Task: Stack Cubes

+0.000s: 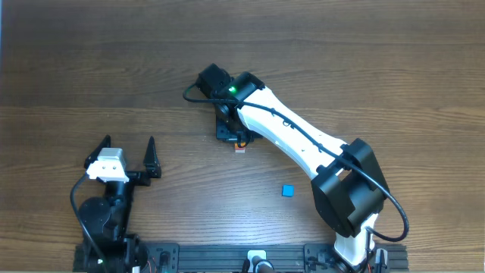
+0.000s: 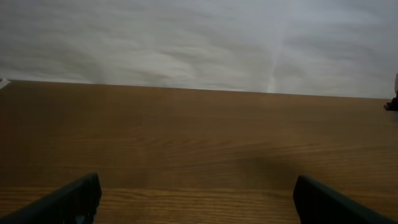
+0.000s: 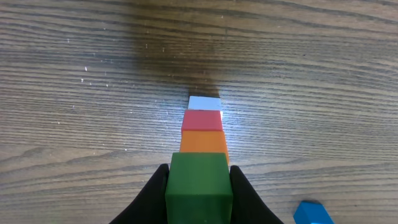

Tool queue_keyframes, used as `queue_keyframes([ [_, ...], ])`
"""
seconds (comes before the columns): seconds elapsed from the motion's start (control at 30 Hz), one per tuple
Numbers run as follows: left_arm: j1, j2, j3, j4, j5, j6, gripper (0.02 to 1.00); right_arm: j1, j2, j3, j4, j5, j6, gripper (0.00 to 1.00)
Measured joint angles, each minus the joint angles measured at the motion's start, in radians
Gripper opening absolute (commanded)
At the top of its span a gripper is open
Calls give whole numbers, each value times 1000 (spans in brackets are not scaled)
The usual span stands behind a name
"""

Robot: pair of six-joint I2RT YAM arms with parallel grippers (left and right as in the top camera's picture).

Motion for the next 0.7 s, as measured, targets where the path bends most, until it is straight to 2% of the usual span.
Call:
queue_keyframes([
  [0.27,0,0,0,0,0,0,1000,0,0,-11,7,3,0,77],
  [0.4,0,0,0,0,0,0,1000,-1,0,-14,13,6,0,167],
  [0.57,0,0,0,0,0,0,1000,-2,0,-26,21,6,4,474],
  [0.7,0,0,0,0,0,0,1000,-3,0,-39,19,6,1,763],
])
